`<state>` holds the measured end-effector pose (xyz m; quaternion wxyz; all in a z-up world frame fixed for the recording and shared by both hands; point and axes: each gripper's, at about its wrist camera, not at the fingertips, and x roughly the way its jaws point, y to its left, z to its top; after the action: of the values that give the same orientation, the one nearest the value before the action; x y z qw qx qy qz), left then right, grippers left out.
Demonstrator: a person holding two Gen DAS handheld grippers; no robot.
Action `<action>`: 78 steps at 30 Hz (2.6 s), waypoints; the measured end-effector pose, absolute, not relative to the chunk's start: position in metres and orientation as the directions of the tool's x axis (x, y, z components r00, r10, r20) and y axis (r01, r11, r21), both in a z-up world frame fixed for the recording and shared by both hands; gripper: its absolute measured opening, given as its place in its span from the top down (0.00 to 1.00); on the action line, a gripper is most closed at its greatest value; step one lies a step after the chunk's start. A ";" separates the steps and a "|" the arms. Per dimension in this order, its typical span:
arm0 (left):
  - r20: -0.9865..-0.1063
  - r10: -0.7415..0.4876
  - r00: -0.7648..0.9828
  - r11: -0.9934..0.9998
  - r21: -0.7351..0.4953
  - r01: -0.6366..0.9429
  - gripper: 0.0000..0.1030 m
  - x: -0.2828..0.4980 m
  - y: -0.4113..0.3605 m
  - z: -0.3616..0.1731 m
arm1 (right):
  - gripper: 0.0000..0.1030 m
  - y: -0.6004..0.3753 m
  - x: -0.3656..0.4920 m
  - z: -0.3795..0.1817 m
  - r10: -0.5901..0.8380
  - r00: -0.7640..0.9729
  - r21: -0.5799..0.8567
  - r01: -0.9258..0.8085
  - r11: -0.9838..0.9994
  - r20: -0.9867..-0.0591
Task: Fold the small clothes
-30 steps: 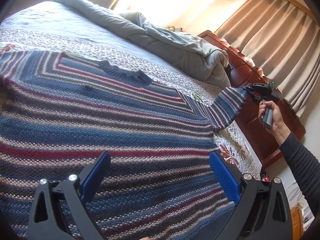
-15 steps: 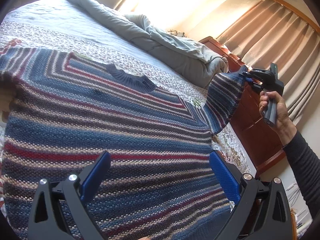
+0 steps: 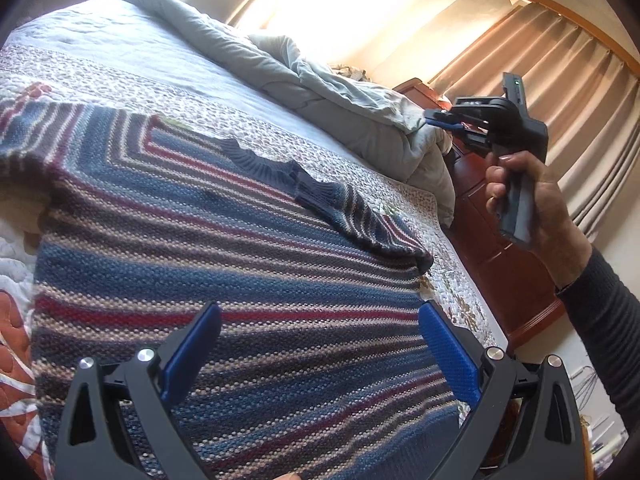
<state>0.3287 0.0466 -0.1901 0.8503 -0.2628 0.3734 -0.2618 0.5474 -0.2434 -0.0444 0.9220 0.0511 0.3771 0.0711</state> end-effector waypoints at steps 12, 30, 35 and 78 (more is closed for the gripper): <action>-0.487 -0.648 0.585 0.694 -0.694 0.191 0.04 0.335 0.070 -0.200 | 0.61 -0.184 0.556 -0.199 0.094 0.390 -0.010 -0.256 0.967 -0.916; -0.499 -0.649 0.575 0.697 -0.693 0.185 0.04 0.338 0.067 -0.207 | 0.94 -0.169 0.543 -0.204 0.074 0.521 -0.145 -0.367 0.919 -0.850; -0.516 -0.630 0.581 0.713 -0.680 0.169 0.04 0.342 0.069 -0.210 | 0.87 -0.148 0.534 -0.205 0.178 0.492 -0.029 -0.385 0.923 -0.852; -0.782 -0.584 0.217 0.776 -0.617 -0.132 0.91 0.582 -0.034 -0.272 | 0.45 -0.285 0.388 -0.195 0.507 0.711 0.700 -0.030 0.714 -0.486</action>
<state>0.5824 -0.0337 -0.2719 0.7218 -0.2956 0.6059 -0.1567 0.3875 -0.2855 -0.1951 0.8585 0.3445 0.3461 0.1566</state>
